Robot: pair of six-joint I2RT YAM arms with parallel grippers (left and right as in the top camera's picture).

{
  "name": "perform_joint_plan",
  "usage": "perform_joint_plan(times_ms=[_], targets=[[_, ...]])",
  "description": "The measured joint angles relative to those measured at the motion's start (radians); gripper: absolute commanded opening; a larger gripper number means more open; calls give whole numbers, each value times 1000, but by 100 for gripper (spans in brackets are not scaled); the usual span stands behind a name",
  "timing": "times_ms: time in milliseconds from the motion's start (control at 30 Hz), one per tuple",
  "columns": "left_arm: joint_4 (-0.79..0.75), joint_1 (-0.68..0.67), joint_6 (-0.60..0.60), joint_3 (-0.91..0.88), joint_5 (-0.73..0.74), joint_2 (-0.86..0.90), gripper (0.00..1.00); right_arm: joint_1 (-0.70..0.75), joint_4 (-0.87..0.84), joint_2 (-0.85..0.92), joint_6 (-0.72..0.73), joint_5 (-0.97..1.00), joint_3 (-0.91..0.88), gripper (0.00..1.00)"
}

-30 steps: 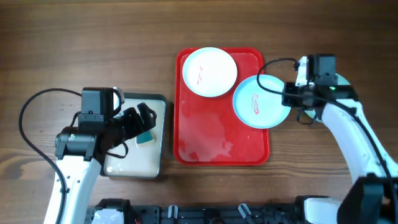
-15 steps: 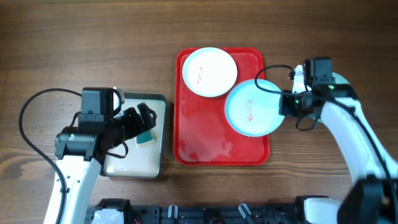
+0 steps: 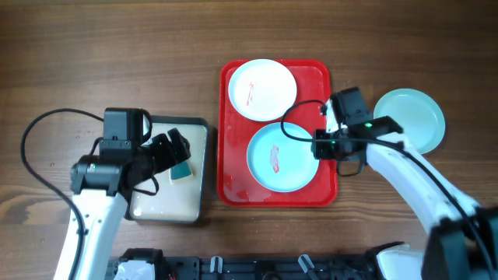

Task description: Clean dirty plates on tray and stack at the side

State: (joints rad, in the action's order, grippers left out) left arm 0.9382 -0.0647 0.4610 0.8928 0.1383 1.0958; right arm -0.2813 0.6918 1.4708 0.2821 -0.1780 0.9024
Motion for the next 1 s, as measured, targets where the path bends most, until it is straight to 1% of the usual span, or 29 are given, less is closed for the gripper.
perform_joint_plan(times_ms=[33,100,133,167,200,233,267,300,367,433,467,533,567,600,633,667,733,767,800,867,900,933,1000], targets=[[-2,-4,-3,0,-9,45,80,0,3,-64,-21,-1,25,32],[-4,-18,2,2,-35,135,72,0,15,-149,-40,-6,40,32],[-5,-24,13,2,-56,190,64,0,37,-192,-46,-8,41,32],[-14,-26,23,2,-73,243,52,0,50,-209,-49,-9,41,32],[-62,-27,46,2,-86,349,41,0,69,-224,-50,-13,41,32],[-71,-27,50,3,-72,409,29,0,73,-224,-50,-13,41,32],[-76,-27,57,4,-47,467,13,0,79,-224,-50,-13,41,32],[-79,-27,63,4,-29,515,4,0,80,-224,-53,-13,41,32],[-80,-26,63,11,-1,606,4,0,79,-224,-53,-13,41,33],[-74,-24,68,22,5,620,4,0,79,-224,-53,-13,41,33],[-71,-24,67,24,6,621,6,0,79,-224,-53,-13,41,32],[-43,-20,63,44,14,623,29,0,80,-224,-53,-13,41,33],[3,-17,58,69,21,622,42,0,81,-224,-53,-13,41,33],[20,-15,53,83,21,619,52,0,81,-224,-53,-13,41,33],[55,-10,40,134,18,599,53,0,80,-224,-53,-13,41,32],[66,-6,36,159,12,584,53,0,82,-224,-53,-13,41,32],[68,-5,30,184,-37,547,47,0,82,-224,-53,-13,41,33],[67,-5,28,184,-57,544,46,0,82,-224,-53,-13,41,32],[42,-5,25,175,-82,544,43,0,81,-224,-53,-13,41,32],[-24,-5,24,139,-112,548,32,0,82,-224,-52,-13,41,32],[-101,-5,22,98,-119,554,20,0,82,-224,-51,-13,41,33],[-135,-5,19,69,-119,569,4,0,82,-224,-48,-13,41,32],[-185,-5,17,31,-111,582,4,0,82,-224,-48,-13,41,32]])
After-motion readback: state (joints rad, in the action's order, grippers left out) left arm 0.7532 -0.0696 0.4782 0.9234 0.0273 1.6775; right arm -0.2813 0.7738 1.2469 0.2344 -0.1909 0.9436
